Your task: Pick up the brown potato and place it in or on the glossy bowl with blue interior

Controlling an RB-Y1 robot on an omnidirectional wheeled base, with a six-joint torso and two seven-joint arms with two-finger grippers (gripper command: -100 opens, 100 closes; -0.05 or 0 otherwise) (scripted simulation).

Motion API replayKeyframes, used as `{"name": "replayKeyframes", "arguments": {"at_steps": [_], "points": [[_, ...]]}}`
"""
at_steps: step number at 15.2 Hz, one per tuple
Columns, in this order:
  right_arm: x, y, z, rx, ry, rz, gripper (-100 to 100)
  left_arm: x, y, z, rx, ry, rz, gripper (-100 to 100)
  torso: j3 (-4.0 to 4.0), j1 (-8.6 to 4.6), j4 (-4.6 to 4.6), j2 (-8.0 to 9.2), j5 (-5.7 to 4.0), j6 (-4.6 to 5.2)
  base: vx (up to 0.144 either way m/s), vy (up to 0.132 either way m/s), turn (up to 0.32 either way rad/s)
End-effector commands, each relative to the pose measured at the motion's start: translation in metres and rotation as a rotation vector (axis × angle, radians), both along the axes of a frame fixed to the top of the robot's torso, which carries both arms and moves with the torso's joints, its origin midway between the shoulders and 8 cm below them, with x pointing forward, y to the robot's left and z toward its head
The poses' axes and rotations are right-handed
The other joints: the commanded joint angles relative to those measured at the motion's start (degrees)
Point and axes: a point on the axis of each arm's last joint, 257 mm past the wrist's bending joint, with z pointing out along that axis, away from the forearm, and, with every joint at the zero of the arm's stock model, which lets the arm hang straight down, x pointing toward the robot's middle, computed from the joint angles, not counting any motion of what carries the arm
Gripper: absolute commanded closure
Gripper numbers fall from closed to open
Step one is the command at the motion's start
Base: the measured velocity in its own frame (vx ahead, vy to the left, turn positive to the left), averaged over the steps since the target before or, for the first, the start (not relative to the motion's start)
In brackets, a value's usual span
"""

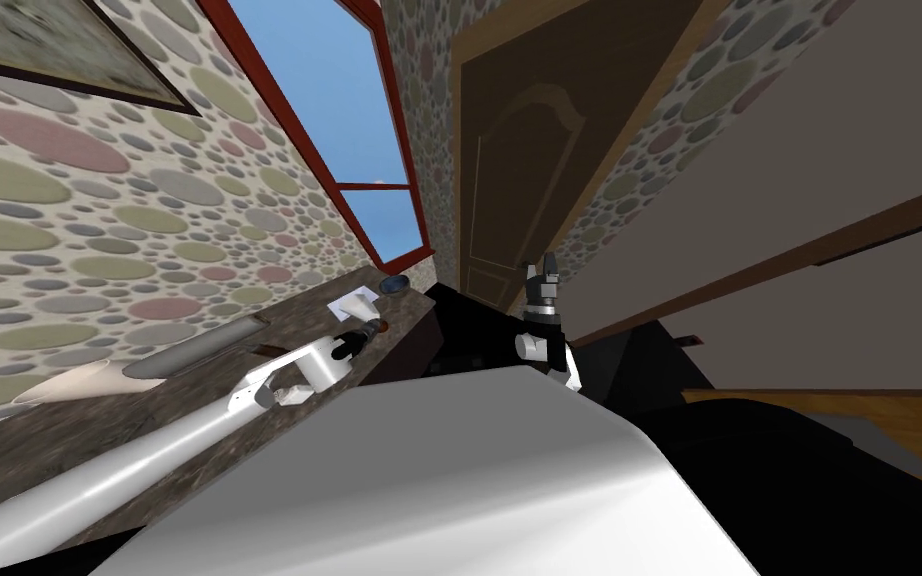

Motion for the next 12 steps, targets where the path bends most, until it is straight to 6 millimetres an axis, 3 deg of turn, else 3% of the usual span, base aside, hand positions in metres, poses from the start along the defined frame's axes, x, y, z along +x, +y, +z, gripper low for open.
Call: {"name": "replayKeyframes", "arguments": {"at_steps": [1,12], "points": [[0.0,0.0,0.0,0.0,0.0,0.0,0,0.005,0.006,0.004,-0.004,-0.001,0.009,100,0.0,0.0,0.0,0.0,0.0,0.0,-0.005,-0.003,-0.093],[0.0,0.0,0.0,0.0,0.0,0.0,0,0.033,0.037,0.042,-0.039,-0.017,0.069,100,0.03,-0.11,0.09,-0.03,-0.02,0.18,-0.004,-0.008,-0.167]]}}
